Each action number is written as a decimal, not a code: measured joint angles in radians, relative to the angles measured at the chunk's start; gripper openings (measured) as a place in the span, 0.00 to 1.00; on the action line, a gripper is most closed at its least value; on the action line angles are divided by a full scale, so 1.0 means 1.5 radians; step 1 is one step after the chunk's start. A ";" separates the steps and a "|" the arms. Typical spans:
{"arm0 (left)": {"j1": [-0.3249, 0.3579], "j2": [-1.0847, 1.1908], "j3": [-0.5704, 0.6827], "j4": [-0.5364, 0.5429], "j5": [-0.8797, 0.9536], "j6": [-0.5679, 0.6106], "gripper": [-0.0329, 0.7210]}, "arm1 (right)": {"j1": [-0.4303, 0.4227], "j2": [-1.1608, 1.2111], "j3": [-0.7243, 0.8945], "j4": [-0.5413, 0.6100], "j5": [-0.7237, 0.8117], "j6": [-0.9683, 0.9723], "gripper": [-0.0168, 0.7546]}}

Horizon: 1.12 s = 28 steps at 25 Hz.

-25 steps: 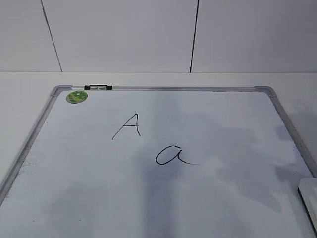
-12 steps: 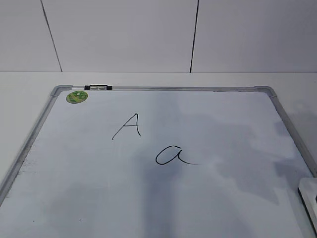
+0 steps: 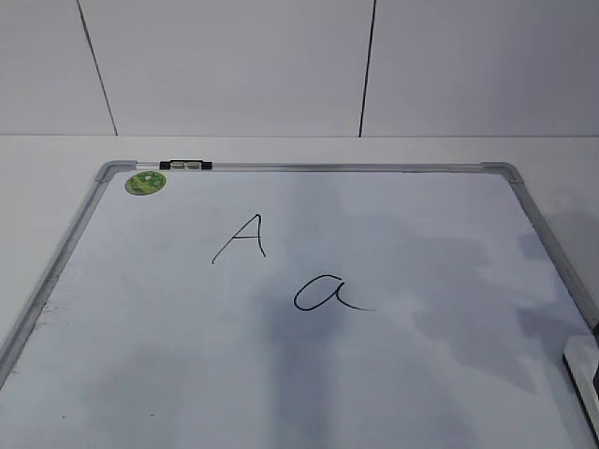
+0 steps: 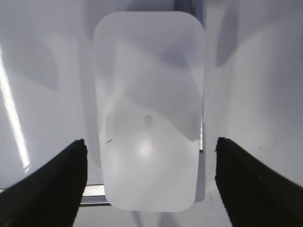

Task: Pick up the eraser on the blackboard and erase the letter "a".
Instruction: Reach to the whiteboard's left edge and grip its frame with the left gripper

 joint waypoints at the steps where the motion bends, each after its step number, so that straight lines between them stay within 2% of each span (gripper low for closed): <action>1: 0.000 0.000 0.000 0.000 0.000 0.000 0.54 | 0.000 0.003 0.000 0.000 -0.002 0.000 0.89; 28: 0.000 0.000 0.000 0.000 0.000 0.000 0.54 | 0.000 0.095 -0.002 0.015 -0.040 -0.016 0.88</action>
